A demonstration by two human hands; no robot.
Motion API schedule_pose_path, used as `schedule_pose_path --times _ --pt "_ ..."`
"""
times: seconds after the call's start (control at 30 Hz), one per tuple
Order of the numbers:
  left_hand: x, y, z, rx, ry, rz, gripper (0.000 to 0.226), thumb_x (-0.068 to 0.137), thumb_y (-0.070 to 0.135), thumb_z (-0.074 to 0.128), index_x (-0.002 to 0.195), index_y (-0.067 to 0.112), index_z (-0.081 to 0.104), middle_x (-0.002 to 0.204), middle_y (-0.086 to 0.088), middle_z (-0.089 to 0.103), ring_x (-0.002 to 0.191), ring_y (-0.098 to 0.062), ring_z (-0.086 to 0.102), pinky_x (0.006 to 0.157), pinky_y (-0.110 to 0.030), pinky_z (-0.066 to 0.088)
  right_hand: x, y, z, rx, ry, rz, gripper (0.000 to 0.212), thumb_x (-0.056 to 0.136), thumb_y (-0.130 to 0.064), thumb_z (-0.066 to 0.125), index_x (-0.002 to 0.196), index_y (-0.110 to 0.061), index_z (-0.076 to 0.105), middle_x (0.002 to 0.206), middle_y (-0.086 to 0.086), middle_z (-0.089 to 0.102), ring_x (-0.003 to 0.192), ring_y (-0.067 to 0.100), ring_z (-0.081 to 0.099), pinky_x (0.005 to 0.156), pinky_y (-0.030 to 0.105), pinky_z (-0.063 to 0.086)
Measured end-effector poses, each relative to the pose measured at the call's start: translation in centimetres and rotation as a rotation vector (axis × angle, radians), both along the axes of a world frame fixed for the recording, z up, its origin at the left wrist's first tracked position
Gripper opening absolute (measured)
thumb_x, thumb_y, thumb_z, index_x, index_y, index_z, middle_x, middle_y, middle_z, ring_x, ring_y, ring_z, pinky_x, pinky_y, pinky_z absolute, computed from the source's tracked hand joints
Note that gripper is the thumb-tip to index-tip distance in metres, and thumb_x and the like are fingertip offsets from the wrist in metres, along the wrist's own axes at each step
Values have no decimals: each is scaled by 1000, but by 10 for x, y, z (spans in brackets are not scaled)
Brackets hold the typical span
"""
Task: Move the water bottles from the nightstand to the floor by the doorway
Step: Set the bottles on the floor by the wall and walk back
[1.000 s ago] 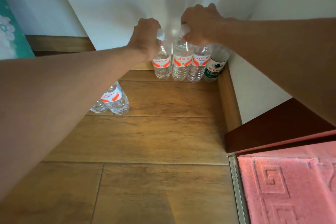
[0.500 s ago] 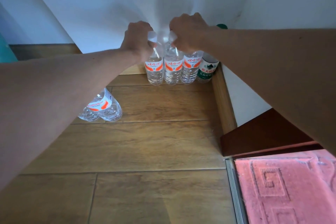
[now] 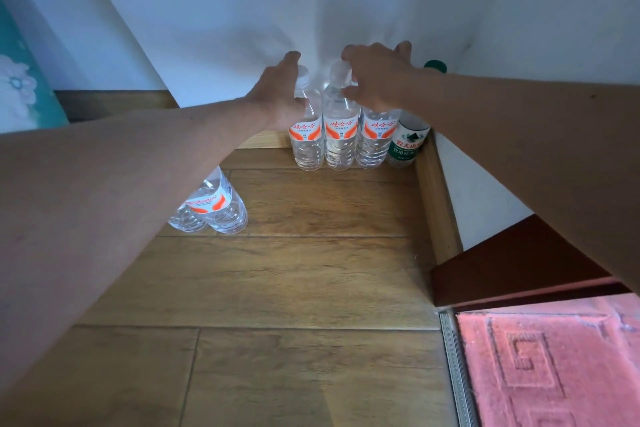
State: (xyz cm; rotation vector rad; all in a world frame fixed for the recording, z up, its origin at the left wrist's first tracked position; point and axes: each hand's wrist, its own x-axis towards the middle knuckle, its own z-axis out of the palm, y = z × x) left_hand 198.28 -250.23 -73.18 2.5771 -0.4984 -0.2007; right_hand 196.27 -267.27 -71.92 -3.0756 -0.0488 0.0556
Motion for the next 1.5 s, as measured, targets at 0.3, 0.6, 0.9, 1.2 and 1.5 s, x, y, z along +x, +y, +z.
schedule_pose_path --times 0.3,0.6,0.9,1.2,1.5 --pt "-8 54 35 78 4 -38 58 98 22 55 149 9 29 141 -14 45 130 -27 44 104 -34 37 -14 19 31 -98 41 31 46 95 -40 55 130 -11 44 122 9 56 117 32 49 98 48 27" --pt "-28 170 64 103 -94 68 27 96 10 54 121 6 62 116 -14 64 106 -28 60 91 -32 45 -31 75 55 -115 114 109 55 95 -43 53 140 -16 38 138 10 46 127 31 44 102 49 29" --pt "-53 222 49 185 -35 32 49 89 16 66 136 9 52 133 -15 55 121 -28 53 97 -35 43 -45 157 43 81 199 261 55 94 -39 57 142 -23 37 138 4 45 130 25 41 106 46 33" --pt "-60 213 18 194 -50 84 52 85 2 69 134 14 54 137 -8 54 123 -27 52 94 -29 41 -53 216 24 182 224 446 56 93 -27 63 143 -18 38 138 7 49 125 26 47 97 34 39" --pt "-62 222 16 149 -97 80 38 86 9 71 123 11 62 124 -8 62 110 -24 57 83 -26 42 -49 224 13 179 156 405 38 92 -26 63 127 -15 55 129 8 56 117 26 53 91 33 43"
